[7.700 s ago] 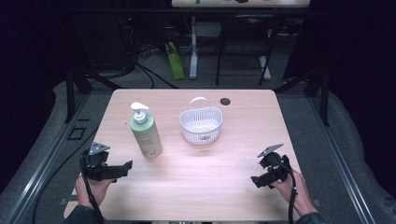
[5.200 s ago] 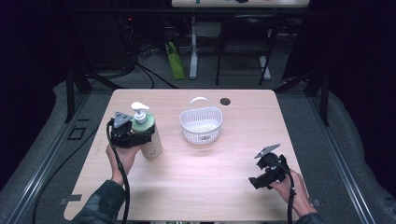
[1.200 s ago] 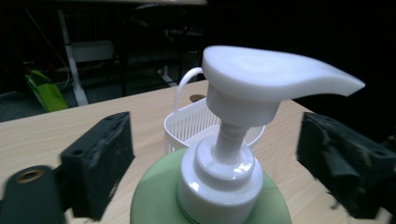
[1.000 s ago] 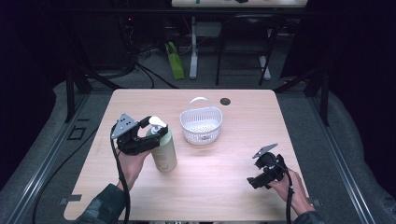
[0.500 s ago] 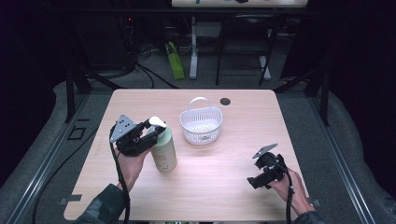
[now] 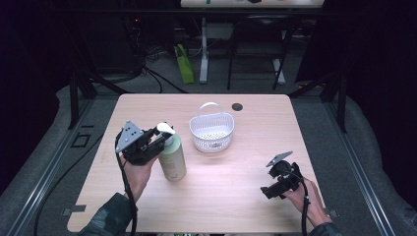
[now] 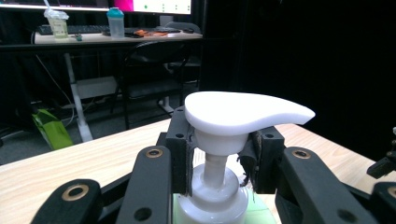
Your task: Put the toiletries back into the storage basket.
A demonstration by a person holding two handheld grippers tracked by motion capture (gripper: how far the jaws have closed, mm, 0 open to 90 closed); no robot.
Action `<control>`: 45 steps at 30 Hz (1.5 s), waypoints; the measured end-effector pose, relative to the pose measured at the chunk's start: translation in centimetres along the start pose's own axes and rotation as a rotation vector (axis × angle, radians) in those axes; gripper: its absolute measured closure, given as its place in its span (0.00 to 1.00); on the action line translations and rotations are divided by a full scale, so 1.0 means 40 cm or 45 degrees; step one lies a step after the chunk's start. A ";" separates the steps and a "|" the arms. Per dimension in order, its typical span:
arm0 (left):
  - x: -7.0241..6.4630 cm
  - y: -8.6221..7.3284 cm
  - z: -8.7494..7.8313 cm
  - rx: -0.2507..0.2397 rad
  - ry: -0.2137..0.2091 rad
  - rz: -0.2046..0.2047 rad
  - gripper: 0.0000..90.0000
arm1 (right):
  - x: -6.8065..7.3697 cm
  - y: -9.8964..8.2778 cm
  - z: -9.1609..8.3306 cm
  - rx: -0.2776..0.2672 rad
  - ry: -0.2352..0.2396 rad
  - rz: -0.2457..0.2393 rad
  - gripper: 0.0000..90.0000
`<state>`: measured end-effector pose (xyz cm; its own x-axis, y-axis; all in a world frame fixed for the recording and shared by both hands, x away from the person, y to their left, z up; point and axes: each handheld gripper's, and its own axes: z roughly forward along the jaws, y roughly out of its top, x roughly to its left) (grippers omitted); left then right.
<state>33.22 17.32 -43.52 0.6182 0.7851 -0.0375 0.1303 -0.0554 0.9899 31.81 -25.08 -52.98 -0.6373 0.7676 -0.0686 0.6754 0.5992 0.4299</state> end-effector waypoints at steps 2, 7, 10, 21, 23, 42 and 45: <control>0.000 0.001 0.000 0.003 0.000 0.009 0.74 | 0.001 0.000 0.000 0.001 0.000 0.001 0.04; 0.001 0.004 0.001 0.012 0.000 0.010 0.74 | 0.001 0.001 -0.001 -0.001 -0.001 0.001 0.04; 0.000 0.011 -0.004 0.000 -0.005 0.006 0.74 | 0.001 0.000 -0.002 -0.001 -0.003 0.001 0.04; -0.013 0.044 -0.022 -0.015 -0.018 0.040 0.74 | 0.005 0.001 -0.001 0.005 -0.010 -0.013 0.04; -0.015 0.049 -0.023 -0.010 -0.023 0.043 0.74 | 0.008 0.002 0.002 0.010 -0.007 -0.016 0.04; -0.030 0.099 -0.026 0.005 -0.055 0.069 0.74 | 0.013 0.000 0.004 0.020 -0.008 -0.030 0.04; -0.036 0.110 -0.021 0.000 -0.061 0.079 0.74 | 0.013 0.001 0.004 0.022 -0.005 -0.031 0.04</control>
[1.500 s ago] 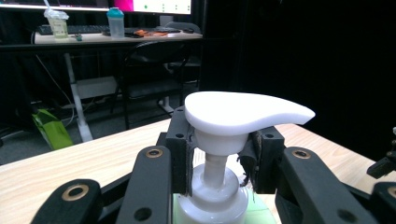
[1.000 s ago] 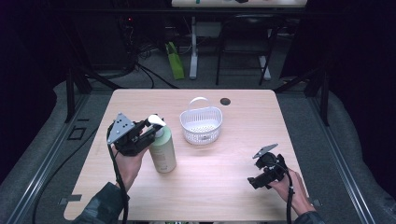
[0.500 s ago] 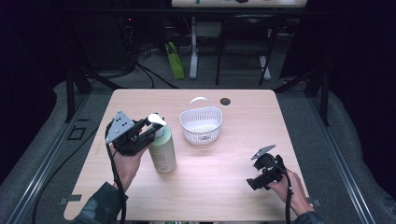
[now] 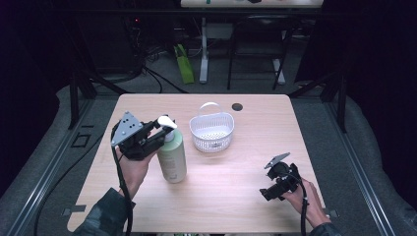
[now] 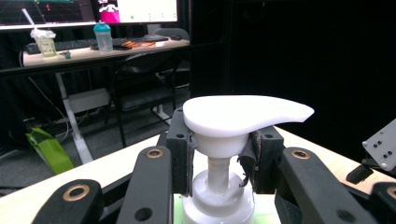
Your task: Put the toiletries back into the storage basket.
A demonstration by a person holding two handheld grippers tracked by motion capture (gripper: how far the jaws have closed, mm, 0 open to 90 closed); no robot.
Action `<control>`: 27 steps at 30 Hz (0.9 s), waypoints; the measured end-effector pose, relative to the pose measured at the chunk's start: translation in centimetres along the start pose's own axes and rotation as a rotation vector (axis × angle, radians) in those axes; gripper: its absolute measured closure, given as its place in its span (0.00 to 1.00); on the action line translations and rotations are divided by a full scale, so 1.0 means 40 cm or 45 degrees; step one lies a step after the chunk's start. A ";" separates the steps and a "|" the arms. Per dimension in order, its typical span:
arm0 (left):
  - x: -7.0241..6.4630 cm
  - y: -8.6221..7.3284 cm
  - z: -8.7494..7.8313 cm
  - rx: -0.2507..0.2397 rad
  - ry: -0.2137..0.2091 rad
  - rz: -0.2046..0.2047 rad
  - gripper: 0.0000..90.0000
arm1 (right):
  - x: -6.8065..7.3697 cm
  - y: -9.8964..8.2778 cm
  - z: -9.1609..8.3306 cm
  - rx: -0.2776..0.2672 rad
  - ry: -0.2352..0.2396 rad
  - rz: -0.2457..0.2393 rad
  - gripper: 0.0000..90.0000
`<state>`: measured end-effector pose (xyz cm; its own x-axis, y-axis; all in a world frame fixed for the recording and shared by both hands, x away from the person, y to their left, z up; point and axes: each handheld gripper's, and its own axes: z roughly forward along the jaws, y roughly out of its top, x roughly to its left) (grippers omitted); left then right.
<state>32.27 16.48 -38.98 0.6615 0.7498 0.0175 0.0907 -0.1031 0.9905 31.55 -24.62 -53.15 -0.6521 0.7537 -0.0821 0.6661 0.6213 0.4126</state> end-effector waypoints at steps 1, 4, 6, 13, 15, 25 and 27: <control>-0.001 0.003 0.003 -0.006 -0.002 0.000 0.74 | 0.000 0.000 -0.001 -0.002 0.000 0.000 0.04; -0.003 0.015 0.008 -0.014 -0.006 0.008 0.74 | -0.002 -0.001 -0.001 0.000 0.001 0.002 0.04; -0.004 0.026 0.011 -0.022 -0.009 0.017 0.74 | -0.001 -0.001 -0.001 0.001 0.004 0.004 0.04; -0.008 0.065 0.022 -0.048 -0.015 0.038 0.74 | -0.002 -0.002 -0.002 -0.001 0.005 0.004 0.04; -0.008 0.073 0.024 -0.051 -0.015 0.047 0.74 | -0.002 -0.002 -0.002 -0.002 0.004 0.003 0.04; -0.004 0.116 0.036 -0.074 -0.007 0.061 0.74 | -0.002 -0.002 -0.001 0.004 0.003 0.002 0.04; -0.001 0.123 0.038 -0.076 -0.006 0.058 0.74 | -0.003 -0.002 -0.001 0.006 0.000 -0.002 0.04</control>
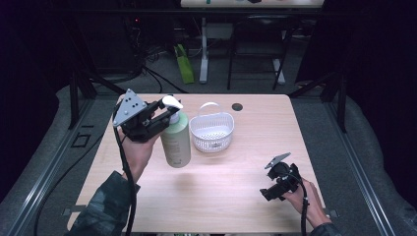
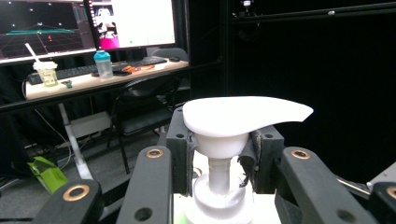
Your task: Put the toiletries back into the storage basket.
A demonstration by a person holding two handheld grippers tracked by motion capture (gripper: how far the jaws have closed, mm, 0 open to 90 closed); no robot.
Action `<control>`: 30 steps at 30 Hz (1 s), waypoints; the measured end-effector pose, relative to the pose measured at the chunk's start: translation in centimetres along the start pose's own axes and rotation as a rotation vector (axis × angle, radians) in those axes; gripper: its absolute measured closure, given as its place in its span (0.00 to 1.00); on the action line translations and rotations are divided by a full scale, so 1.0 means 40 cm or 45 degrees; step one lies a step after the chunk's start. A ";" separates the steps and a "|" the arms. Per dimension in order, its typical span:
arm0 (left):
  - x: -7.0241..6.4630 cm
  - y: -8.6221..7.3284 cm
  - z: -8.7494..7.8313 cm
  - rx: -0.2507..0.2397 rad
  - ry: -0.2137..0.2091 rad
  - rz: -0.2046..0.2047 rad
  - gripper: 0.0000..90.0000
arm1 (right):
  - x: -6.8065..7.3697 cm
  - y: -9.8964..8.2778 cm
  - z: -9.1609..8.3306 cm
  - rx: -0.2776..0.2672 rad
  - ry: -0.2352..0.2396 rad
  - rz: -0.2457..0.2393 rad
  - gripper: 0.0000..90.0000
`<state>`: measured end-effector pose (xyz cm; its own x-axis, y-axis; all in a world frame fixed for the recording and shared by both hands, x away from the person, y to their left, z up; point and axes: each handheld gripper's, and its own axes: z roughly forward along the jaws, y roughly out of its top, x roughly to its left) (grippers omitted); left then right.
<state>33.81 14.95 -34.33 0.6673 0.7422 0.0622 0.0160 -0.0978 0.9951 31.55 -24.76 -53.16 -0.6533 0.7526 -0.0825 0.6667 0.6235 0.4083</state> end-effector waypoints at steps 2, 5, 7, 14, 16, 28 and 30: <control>0.003 0.008 0.004 -0.007 0.000 -0.007 0.74 | 0.001 0.000 0.000 -0.002 0.003 0.004 0.04; 0.006 0.020 0.009 -0.011 0.002 -0.005 0.74 | 0.001 0.000 -0.001 -0.002 0.002 0.005 0.04; 0.006 0.026 0.012 -0.019 0.005 -0.005 0.74 | -0.001 -0.001 0.000 0.001 0.000 0.000 0.04; 0.012 0.048 0.020 -0.032 0.007 -0.004 0.74 | 0.000 -0.001 0.000 0.000 0.001 -0.001 0.04; 0.016 0.056 0.023 -0.036 0.008 -0.008 0.74 | -0.001 -0.001 0.000 0.000 0.001 -0.001 0.04; 0.032 0.098 0.047 -0.058 0.019 -0.012 0.74 | -0.001 -0.001 0.001 -0.001 -0.005 -0.004 0.04; 0.033 0.105 0.054 -0.060 0.022 -0.007 0.74 | -0.001 -0.002 0.002 0.000 -0.004 -0.002 0.04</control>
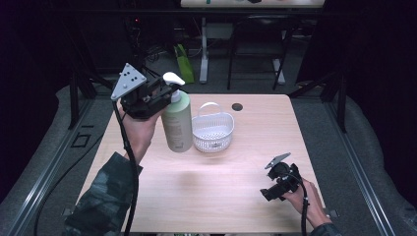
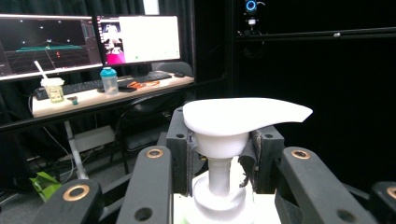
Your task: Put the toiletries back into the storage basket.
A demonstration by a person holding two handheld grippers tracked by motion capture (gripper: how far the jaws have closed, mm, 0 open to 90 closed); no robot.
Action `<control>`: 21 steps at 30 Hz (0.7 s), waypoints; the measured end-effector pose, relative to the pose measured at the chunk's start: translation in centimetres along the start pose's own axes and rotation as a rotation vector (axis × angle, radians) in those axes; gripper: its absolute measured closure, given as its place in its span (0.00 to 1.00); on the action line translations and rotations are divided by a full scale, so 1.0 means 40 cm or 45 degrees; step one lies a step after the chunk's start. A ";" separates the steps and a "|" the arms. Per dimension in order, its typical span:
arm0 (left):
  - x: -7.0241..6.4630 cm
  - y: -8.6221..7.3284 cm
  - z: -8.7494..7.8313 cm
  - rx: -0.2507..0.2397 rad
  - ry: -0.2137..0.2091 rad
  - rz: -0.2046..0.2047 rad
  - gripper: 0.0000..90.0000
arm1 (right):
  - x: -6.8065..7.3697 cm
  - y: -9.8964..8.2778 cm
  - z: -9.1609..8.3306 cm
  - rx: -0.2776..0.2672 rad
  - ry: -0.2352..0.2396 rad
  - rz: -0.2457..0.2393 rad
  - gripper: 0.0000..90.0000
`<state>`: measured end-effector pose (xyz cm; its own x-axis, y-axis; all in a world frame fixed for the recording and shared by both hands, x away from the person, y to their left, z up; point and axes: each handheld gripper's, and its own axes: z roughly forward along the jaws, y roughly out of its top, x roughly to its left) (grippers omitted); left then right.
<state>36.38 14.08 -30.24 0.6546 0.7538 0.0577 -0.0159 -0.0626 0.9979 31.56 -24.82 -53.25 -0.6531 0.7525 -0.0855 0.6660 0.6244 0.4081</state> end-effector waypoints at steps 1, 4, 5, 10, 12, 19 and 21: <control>0.000 0.002 0.002 -0.003 0.001 0.000 0.74 | 0.000 0.000 0.000 0.001 0.001 0.001 0.04; 0.001 0.011 0.011 -0.008 0.004 0.007 0.74 | 0.000 0.000 0.000 0.001 0.001 -0.005 0.04; 0.002 0.015 0.014 -0.008 0.004 0.008 0.74 | 0.000 0.000 0.000 0.001 0.000 -0.005 0.04; 0.004 0.031 0.030 -0.014 0.005 0.012 0.74 | 0.000 -0.001 0.001 0.004 0.004 0.003 0.04; 0.005 0.039 0.039 -0.016 0.003 0.013 0.74 | 0.000 -0.001 0.001 0.006 0.007 -0.003 0.04; 0.004 0.055 0.068 -0.020 0.004 0.017 0.74 | -0.001 -0.001 0.001 0.009 0.006 -0.001 0.04; 0.001 0.060 0.076 -0.023 0.003 0.018 0.74 | 0.000 -0.002 0.001 0.010 0.006 0.009 0.04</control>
<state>38.69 11.98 -27.94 0.6526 0.7543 0.0721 -0.0391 -0.0615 0.9973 31.53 -24.86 -53.31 -0.6503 0.7556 -0.0784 0.6731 0.6210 0.4017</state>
